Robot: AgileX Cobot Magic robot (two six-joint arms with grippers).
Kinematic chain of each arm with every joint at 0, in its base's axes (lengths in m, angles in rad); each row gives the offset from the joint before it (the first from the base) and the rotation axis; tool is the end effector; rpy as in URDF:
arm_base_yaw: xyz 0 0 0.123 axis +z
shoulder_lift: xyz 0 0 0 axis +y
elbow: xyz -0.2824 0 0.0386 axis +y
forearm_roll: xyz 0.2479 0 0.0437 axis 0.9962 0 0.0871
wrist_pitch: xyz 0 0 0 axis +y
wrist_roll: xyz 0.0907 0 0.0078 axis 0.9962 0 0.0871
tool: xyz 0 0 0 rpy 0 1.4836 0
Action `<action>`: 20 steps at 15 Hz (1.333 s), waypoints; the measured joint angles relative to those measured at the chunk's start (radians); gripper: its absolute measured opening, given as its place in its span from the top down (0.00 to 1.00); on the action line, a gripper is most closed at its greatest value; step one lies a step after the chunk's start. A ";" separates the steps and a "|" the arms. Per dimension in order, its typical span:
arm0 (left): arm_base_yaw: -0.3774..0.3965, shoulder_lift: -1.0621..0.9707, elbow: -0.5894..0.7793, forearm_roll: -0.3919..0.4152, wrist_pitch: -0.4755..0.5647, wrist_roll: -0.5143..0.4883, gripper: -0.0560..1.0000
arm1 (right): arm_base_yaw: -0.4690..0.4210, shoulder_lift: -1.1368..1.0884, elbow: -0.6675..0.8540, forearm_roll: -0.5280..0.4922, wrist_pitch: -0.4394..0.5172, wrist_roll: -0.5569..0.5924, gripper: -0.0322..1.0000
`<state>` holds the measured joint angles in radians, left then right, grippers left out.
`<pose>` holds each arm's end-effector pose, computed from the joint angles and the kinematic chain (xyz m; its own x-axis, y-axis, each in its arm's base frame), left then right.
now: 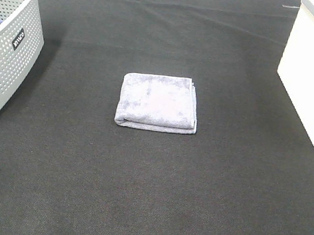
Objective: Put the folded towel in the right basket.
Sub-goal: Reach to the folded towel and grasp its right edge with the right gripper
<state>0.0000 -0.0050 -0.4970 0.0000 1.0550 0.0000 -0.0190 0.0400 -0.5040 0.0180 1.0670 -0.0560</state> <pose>-0.0050 0.0000 0.2768 -0.4491 0.0000 -0.8935 0.0000 1.0000 0.0000 0.0006 0.0014 0.2779 -0.4928 -0.0379 -0.8693 -0.0180 0.9993 -0.0334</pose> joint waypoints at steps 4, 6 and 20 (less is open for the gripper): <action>0.000 0.000 0.000 0.000 0.000 0.000 0.03 | 0.000 0.000 0.000 0.000 0.000 0.000 0.29; 0.000 0.000 0.000 0.000 0.000 0.000 0.03 | 0.000 0.000 0.000 0.000 0.000 0.000 0.29; 0.000 0.000 0.000 0.000 0.000 0.000 0.03 | 0.000 0.000 0.000 0.000 0.000 0.000 0.29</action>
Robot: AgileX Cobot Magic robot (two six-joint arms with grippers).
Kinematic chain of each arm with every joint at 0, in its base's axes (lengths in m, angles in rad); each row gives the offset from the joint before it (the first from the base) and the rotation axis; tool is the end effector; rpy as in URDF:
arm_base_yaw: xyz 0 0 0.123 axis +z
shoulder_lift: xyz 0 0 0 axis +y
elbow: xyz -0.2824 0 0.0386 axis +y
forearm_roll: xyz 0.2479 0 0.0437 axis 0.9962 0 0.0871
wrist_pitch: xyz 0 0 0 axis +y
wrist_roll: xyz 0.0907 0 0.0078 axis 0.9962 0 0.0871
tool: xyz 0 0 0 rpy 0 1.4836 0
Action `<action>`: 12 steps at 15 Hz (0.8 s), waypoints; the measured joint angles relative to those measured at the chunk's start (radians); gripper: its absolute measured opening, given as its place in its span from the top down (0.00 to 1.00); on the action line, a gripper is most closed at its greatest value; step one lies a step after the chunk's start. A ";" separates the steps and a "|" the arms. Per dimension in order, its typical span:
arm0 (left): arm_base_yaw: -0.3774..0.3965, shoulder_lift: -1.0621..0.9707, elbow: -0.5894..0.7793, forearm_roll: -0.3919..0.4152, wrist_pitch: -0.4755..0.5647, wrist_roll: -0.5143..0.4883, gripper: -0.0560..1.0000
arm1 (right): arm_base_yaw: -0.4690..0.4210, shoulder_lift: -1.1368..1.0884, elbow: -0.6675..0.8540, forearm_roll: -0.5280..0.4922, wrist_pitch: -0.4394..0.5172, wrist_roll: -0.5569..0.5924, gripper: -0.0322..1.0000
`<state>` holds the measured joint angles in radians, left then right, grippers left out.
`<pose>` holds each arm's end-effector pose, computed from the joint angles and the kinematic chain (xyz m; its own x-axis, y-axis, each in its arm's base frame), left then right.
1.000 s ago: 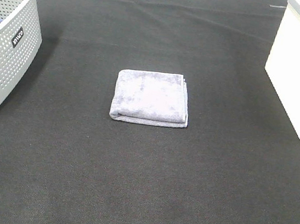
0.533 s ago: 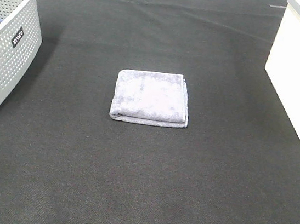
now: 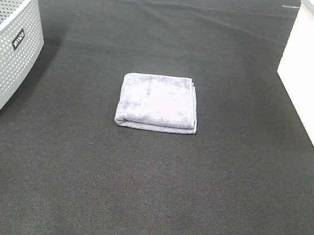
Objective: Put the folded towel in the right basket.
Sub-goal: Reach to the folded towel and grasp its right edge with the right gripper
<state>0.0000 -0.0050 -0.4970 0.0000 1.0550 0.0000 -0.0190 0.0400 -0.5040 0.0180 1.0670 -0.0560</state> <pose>-0.0050 0.0000 0.2768 -0.4491 0.0000 -0.8935 0.0000 1.0000 0.0000 0.0006 0.0014 0.2779 -0.4928 -0.0379 -0.8693 -0.0180 0.9993 -0.0334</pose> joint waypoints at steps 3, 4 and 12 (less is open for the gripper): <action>0.000 0.000 0.000 0.000 0.000 0.000 0.03 | 0.000 0.000 0.000 0.000 0.000 0.000 0.29; 0.000 0.000 0.000 0.000 0.000 0.000 0.03 | 0.000 0.000 0.000 0.000 0.000 0.000 0.29; 0.000 0.000 0.000 0.000 0.000 0.000 0.03 | 0.000 0.000 0.000 0.000 0.000 0.000 0.29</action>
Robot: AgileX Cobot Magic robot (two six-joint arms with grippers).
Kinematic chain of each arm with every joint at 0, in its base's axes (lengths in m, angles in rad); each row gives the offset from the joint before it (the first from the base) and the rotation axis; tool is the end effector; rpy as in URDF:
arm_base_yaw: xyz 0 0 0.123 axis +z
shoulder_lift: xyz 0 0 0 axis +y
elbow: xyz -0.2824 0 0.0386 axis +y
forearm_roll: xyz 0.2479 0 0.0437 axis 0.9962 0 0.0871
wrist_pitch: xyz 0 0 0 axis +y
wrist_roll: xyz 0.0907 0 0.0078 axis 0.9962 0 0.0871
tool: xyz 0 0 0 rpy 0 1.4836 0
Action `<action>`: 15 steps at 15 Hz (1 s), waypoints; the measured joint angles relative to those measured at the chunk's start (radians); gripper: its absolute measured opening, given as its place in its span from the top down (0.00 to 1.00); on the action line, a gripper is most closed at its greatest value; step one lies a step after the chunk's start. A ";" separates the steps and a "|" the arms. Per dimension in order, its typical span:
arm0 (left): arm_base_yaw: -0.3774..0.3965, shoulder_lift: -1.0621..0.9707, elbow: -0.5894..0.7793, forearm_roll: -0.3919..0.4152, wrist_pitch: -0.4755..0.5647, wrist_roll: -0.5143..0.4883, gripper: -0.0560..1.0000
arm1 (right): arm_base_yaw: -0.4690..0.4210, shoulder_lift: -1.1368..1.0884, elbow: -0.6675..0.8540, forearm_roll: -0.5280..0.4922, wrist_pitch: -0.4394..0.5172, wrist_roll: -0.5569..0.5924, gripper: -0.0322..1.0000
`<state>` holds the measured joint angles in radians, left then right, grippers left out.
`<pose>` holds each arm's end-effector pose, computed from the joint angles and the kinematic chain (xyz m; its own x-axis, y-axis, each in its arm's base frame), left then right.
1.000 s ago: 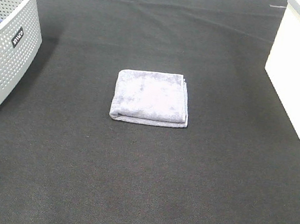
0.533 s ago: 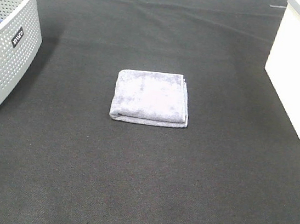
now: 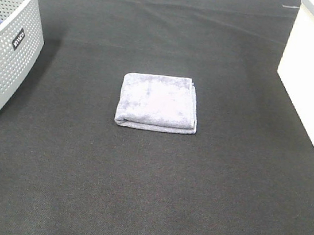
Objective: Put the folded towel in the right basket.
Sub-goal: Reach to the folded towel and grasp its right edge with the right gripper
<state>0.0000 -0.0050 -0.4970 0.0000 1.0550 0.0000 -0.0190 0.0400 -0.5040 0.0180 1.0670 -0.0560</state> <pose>-0.0050 0.0000 0.2768 -0.4491 0.0000 -0.8935 0.0000 1.0000 0.0000 0.0006 0.0014 0.2779 -0.4928 -0.0379 -0.8693 -0.0180 0.9993 -0.0334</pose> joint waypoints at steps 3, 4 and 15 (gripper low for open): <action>0.000 0.000 0.000 0.000 0.000 0.000 0.03 | 0.000 0.000 0.000 0.000 -0.001 0.000 0.29; 0.000 0.000 0.000 0.000 0.000 0.000 0.03 | 0.000 0.007 -0.003 0.000 -0.004 0.000 0.29; 0.000 0.000 0.000 0.000 0.000 0.000 0.03 | 0.000 0.801 -0.445 0.086 -0.264 -0.030 0.29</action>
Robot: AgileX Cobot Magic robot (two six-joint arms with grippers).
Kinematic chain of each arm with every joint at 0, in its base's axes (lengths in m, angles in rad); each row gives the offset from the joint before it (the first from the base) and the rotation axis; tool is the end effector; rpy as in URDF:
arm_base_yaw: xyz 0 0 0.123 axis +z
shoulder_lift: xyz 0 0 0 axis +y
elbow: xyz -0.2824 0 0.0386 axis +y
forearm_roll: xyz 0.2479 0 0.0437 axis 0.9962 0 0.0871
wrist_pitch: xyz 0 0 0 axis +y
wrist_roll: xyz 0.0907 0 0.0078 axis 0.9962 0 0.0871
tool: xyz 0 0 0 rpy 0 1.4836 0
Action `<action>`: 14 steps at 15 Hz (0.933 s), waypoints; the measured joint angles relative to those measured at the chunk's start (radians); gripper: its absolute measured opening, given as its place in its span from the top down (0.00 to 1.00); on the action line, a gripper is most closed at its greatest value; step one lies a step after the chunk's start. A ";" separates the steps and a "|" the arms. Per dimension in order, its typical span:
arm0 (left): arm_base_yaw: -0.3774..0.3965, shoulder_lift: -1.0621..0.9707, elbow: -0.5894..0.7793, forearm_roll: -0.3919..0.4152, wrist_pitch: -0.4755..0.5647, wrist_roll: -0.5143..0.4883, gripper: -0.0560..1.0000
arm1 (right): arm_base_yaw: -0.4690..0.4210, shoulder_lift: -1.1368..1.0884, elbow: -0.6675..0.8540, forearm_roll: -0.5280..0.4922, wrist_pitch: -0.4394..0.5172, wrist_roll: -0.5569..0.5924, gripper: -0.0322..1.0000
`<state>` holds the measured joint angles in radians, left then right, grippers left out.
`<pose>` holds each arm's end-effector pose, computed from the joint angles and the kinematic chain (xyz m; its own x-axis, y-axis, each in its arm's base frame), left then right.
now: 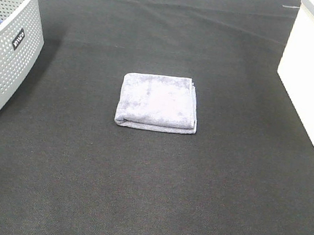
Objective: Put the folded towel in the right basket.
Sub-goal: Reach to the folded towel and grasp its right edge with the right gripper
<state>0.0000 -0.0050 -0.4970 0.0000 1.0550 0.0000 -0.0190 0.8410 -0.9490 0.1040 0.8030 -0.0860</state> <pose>-0.0050 0.0000 0.2768 -0.4491 0.0000 -0.8935 0.0000 1.0000 0.0000 0.1569 0.0038 0.3776 -0.5681 -0.0028 -0.8230 -0.0502 0.9982 0.0313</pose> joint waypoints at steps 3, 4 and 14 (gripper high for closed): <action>0.000 0.000 0.000 0.000 0.000 0.000 0.03 | 0.000 0.257 -0.211 0.071 0.026 -0.067 0.29; 0.000 0.000 0.000 0.000 0.000 0.000 0.03 | 0.000 0.334 -0.281 0.091 0.043 -0.083 0.29; 0.000 0.000 0.000 0.000 0.000 0.000 0.03 | 0.119 0.975 -0.819 0.278 0.190 -0.243 0.33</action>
<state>0.0000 -0.0050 -0.4970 0.0000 1.0550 0.0000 0.1000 1.8160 -1.7680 0.3820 0.9930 -0.3290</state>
